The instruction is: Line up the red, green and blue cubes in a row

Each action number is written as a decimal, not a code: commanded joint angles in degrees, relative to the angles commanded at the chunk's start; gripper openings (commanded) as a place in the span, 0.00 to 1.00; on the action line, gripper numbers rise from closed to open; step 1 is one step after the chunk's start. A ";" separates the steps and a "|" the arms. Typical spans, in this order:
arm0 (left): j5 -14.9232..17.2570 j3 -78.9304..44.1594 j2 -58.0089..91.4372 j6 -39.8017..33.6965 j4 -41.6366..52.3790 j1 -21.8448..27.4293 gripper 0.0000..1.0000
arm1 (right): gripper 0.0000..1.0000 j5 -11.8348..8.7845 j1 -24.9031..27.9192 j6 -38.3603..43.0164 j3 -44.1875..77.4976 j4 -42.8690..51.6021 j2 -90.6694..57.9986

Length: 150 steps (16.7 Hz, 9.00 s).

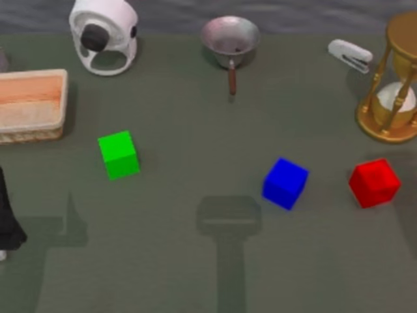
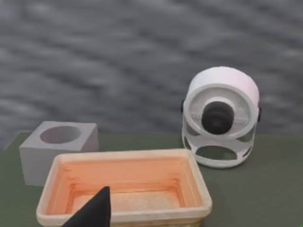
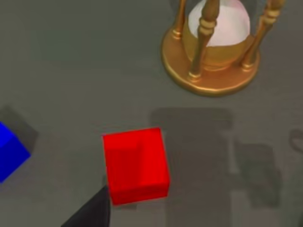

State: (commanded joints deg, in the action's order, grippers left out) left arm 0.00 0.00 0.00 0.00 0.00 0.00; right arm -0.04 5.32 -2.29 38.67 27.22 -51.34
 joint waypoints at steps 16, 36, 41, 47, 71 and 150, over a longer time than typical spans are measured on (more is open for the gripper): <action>0.00 0.00 0.00 0.00 0.00 0.00 1.00 | 1.00 0.14 6.11 -2.57 46.67 32.53 -64.18; 0.00 0.00 0.00 0.00 0.00 0.00 1.00 | 1.00 0.20 6.21 -2.37 37.41 14.80 -72.72; 0.00 0.00 0.00 0.00 0.00 0.00 1.00 | 0.62 0.20 6.21 -2.37 37.41 14.80 -72.72; 0.00 0.00 0.00 0.00 0.00 0.00 1.00 | 0.17 0.20 6.21 -2.37 37.41 14.80 -72.72; 0.00 0.00 0.00 0.00 0.00 0.00 1.00 | 0.00 0.01 6.32 -2.31 45.07 29.16 -64.95; 0.31 -7.30 7.36 3.89 4.77 1.44 1.00 | 1.00 3.91 43.53 50.25 87.92 48.00 -83.73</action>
State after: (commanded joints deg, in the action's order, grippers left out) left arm 0.31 -7.30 7.36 3.89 4.77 1.44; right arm 3.87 48.86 47.96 126.59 75.21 -135.07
